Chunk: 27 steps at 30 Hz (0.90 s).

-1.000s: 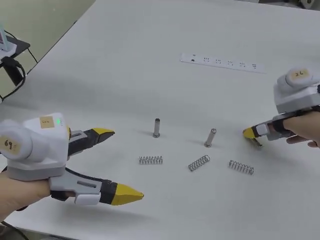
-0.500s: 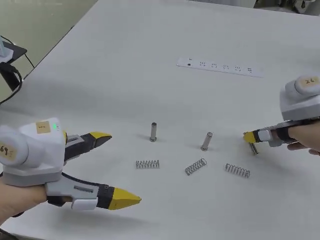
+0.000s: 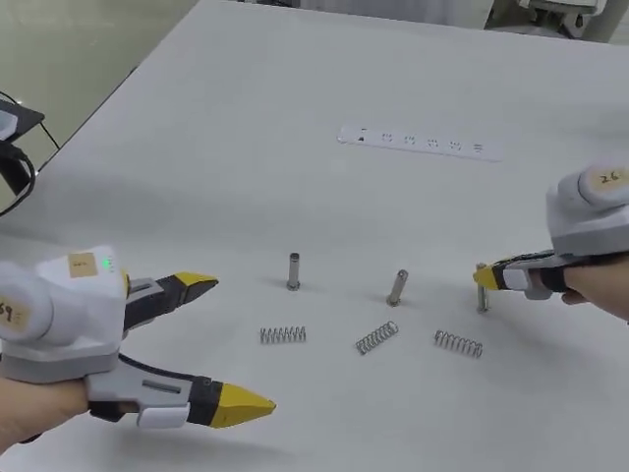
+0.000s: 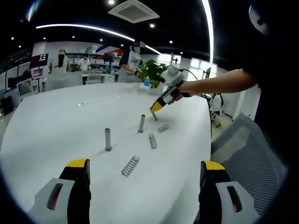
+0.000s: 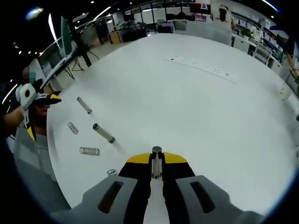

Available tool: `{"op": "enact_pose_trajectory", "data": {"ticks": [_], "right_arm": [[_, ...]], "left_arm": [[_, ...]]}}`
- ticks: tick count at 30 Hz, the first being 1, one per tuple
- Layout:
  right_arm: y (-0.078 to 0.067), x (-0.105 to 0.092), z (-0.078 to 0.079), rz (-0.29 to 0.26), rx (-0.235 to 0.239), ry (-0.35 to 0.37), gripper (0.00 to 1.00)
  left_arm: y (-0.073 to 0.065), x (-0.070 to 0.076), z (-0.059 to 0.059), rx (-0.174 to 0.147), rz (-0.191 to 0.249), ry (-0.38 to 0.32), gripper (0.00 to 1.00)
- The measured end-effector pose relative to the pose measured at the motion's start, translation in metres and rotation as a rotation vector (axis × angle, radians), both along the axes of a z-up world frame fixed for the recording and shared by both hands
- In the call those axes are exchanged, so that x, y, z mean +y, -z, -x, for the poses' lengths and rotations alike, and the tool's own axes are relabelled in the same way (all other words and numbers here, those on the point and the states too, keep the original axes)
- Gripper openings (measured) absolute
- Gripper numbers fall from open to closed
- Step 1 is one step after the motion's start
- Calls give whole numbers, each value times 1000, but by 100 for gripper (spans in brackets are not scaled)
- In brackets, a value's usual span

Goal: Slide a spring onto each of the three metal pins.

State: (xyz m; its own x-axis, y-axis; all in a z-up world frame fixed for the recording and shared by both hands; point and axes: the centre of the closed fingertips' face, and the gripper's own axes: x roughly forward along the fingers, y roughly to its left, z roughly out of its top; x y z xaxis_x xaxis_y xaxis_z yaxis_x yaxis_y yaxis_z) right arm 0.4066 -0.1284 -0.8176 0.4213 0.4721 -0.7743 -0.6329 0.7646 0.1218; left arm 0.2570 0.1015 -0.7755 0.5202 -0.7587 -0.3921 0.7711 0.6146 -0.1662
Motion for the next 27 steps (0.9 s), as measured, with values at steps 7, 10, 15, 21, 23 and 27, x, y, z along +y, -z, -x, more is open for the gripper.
{"op": "enact_pose_trajectory", "data": {"ticks": [7,10,15,21,23,27], "right_arm": [[-5,3,4,-19,-27,-14,5],[-6,4,8,-14,-37,-25,5],[-6,1,12,2,-59,-44,6],[-6,-1,17,3,-65,-50,6],[-6,-1,17,3,-67,-53,6],[-6,0,21,20,-74,-71,6]], "left_arm": [[-1,0,0,-4,5,-8,95],[0,-1,1,-2,5,-6,95],[1,0,2,0,7,-10,95],[1,2,1,0,11,-16,95],[0,2,1,-3,12,-15,95],[-1,1,-1,-9,18,-14,95]]}}
